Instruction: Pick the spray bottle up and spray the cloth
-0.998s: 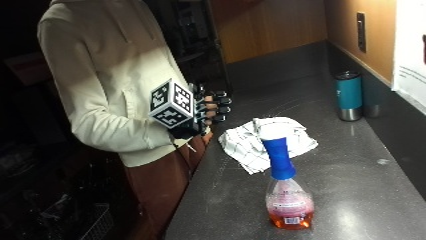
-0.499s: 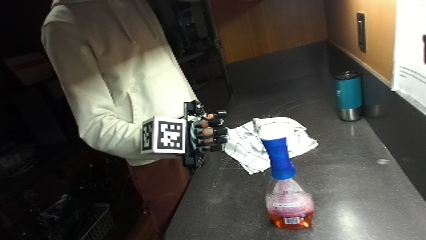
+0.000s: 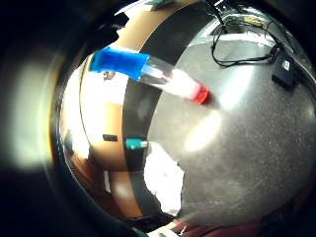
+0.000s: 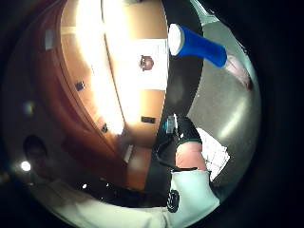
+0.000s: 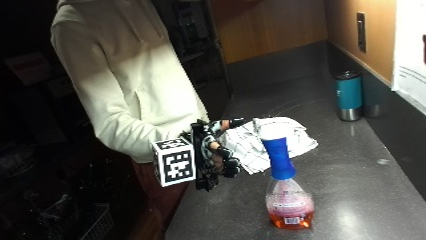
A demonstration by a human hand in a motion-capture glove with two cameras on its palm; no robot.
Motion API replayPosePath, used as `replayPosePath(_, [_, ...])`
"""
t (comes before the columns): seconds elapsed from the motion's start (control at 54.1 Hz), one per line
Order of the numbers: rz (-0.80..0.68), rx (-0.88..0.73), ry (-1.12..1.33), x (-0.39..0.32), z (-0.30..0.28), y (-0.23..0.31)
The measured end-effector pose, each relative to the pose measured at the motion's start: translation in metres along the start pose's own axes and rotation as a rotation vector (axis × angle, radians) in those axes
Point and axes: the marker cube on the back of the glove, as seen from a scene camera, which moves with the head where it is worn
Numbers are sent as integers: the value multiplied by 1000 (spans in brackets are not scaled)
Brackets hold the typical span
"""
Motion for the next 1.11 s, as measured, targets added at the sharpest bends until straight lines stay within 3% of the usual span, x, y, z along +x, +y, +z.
replayPosePath(0.869, [255, 37, -147, 17, 51, -59])
replayPosePath(1.109, [289, 22, -87, 23, 67, -81])
